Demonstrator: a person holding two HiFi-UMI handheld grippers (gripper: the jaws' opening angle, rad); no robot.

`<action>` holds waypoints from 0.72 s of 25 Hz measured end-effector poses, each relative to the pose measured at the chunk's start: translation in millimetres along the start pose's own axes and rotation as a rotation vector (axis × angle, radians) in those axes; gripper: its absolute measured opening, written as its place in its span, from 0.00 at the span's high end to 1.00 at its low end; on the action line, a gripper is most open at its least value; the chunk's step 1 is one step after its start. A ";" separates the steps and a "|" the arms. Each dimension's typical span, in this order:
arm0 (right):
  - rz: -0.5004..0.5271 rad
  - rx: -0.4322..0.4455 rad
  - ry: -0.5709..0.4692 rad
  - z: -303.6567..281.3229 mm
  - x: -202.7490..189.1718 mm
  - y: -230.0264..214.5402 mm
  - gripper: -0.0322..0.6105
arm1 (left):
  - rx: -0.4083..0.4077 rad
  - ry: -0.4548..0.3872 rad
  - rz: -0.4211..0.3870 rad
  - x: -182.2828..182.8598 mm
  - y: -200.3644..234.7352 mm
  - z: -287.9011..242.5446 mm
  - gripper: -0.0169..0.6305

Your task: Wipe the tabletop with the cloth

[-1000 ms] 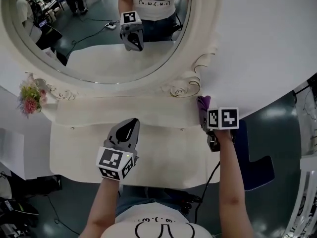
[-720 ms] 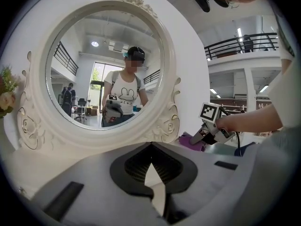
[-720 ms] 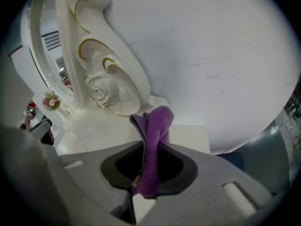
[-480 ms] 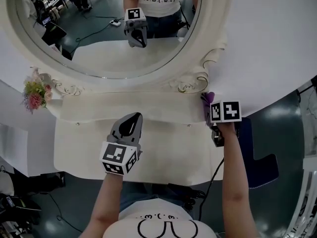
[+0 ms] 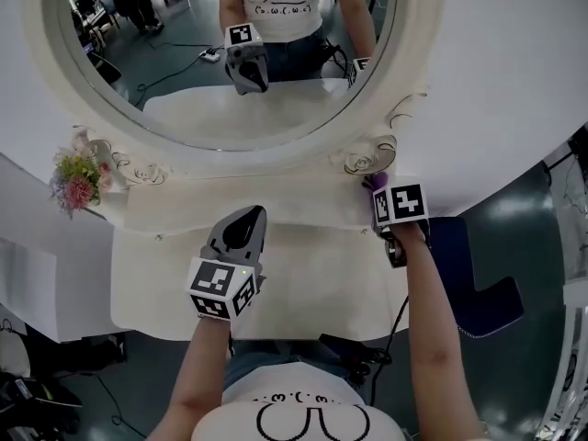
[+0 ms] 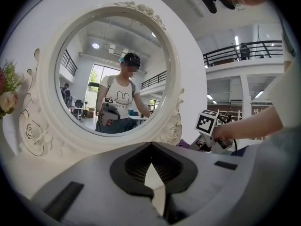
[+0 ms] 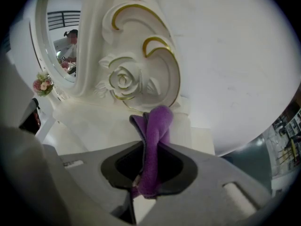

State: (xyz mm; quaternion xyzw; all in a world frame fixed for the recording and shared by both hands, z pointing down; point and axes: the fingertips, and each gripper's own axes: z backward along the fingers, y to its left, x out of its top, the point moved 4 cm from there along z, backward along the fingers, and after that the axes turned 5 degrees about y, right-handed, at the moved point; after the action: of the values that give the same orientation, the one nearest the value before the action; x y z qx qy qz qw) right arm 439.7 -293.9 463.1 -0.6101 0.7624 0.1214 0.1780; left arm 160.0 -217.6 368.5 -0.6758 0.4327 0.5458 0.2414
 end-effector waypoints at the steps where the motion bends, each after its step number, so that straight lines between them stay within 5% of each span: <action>1: 0.003 -0.002 0.001 -0.2 0.1 5.4 0.84 | -0.006 -0.005 -0.001 1.5 2.7 3.0 0.98; 18: -0.068 0.001 -0.014 -6.7 10.4 92.7 0.84 | -0.008 -0.033 0.005 8.2 80.4 75.4 0.98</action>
State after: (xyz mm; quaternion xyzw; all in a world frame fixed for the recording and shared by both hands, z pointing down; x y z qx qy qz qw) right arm 346.6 -284.9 461.9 -0.6348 0.7400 0.1191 0.1875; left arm 52.3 -201.0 350.8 -0.6667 0.4281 0.5590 0.2444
